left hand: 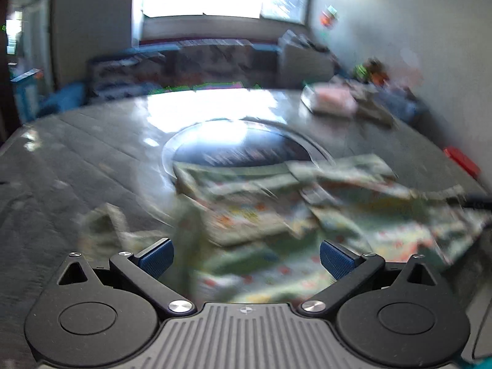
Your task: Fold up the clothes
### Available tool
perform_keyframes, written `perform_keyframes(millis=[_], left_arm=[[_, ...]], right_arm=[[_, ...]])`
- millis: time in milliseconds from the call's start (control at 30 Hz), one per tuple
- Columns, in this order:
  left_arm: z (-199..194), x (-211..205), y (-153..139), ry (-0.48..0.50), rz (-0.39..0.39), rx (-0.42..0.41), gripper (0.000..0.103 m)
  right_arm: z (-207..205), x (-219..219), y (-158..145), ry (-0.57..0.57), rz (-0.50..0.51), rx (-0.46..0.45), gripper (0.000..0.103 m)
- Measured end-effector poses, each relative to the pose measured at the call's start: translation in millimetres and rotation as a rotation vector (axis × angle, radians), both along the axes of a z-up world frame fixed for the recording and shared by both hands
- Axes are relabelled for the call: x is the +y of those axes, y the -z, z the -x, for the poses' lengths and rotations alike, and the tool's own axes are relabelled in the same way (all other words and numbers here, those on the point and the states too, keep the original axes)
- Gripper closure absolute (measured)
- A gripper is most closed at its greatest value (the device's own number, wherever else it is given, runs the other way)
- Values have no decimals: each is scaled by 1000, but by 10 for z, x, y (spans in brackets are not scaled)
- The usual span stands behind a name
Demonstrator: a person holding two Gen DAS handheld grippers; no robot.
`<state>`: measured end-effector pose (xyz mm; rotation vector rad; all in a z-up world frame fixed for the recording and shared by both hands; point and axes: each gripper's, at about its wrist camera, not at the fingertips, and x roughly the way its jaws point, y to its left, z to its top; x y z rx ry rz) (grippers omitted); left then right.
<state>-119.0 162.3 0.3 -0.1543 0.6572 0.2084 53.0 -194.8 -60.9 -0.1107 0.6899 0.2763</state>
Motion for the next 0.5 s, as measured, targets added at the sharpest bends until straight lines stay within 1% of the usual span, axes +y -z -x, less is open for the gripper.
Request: perform_keyframes(millis=[33, 100, 133, 167, 200, 267, 333, 367, 400, 500], left_arm=[[18, 101, -32, -50, -4, -6, 1], [1, 316, -37, -149, -7, 11, 7], [-16, 421, -20, -193, -5, 30, 14], [-36, 508, 12, -223, 5, 51, 20], [-54, 581, 45, -241, 19, 68, 22], [-88, 660, 96, -255, 34, 92, 30], [-126, 652, 118, -243, 26, 103, 33], [-145, 638, 119, -235, 18, 108, 38], [-146, 639, 111, -237, 8, 105, 41], [-119, 700, 63, -269, -7, 78, 45]], right_arm=[[-2, 5, 3, 2, -1, 2, 11], [-8, 22, 9, 6, 0, 1, 9], [-11, 31, 10, 8, 1, -1, 9], [-14, 41, 11, 10, 2, -2, 9], [-16, 46, 10, 11, 3, -2, 9], [-24, 52, 10, 13, 4, -1, 8], [-31, 58, 12, 17, 8, 0, 7], [-32, 59, 12, 19, 10, 0, 6], [-32, 59, 11, 20, 12, 0, 6], [-32, 63, 13, 22, 14, 0, 5]])
